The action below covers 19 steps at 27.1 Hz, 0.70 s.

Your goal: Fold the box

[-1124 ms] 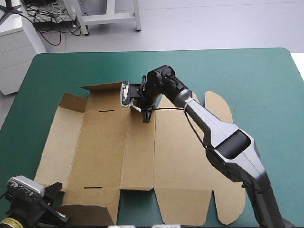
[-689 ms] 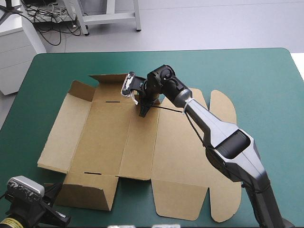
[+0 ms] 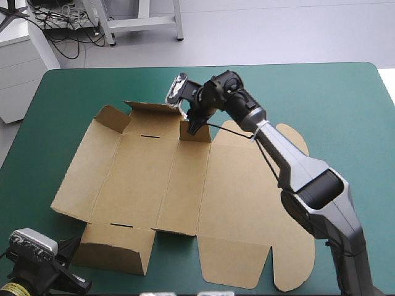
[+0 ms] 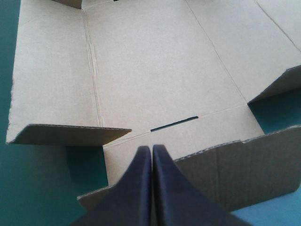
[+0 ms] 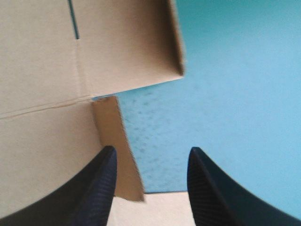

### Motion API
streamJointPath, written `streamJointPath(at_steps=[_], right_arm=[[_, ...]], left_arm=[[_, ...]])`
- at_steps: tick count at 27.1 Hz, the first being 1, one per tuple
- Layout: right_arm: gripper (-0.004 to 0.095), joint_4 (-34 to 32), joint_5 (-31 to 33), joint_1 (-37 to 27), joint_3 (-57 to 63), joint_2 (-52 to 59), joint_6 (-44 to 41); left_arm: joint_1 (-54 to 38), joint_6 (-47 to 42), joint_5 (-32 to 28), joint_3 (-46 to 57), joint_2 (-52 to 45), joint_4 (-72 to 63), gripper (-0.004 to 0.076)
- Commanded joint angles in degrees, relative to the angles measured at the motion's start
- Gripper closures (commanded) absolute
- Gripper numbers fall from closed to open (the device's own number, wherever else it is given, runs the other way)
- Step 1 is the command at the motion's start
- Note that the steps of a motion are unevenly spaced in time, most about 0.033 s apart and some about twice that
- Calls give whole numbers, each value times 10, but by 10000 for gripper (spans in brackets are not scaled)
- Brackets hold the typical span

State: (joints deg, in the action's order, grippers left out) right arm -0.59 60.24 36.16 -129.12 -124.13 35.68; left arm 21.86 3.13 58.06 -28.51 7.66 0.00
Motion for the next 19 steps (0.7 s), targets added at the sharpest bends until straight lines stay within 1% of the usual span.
streamJointPath(at_steps=[1, 3, 4, 5, 8, 9, 15, 19], right_arm=[[465, -10, -17, -35, -19, 101, 1], [469, -13, 4, -62, -18, 141, -18], [482, -24, 17, -81, -18, 163, -62], [502, -38, 25, -92, -17, 175, -89], [599, -87, 34, -127, 9, 214, -120], [640, -93, 34, -141, 25, 230, -121], [857, -98, 34, -223, 171, 348, -121], [918, -103, 33, -296, 292, 443, -138]], left_arm=[[2, -1, -38, -16, 9, 0, 734], [2, -1, -38, -16, 9, 0, 734], [2, -1, -38, -16, 9, 0, 734], [2, -1, -38, -16, 9, 0, 734], [2, -1, -38, -16, 9, 0, 734], [2, -1, -38, -16, 9, 0, 734], [2, -1, -38, -16, 9, 0, 734], [2, -1, -38, -16, 9, 0, 734]])
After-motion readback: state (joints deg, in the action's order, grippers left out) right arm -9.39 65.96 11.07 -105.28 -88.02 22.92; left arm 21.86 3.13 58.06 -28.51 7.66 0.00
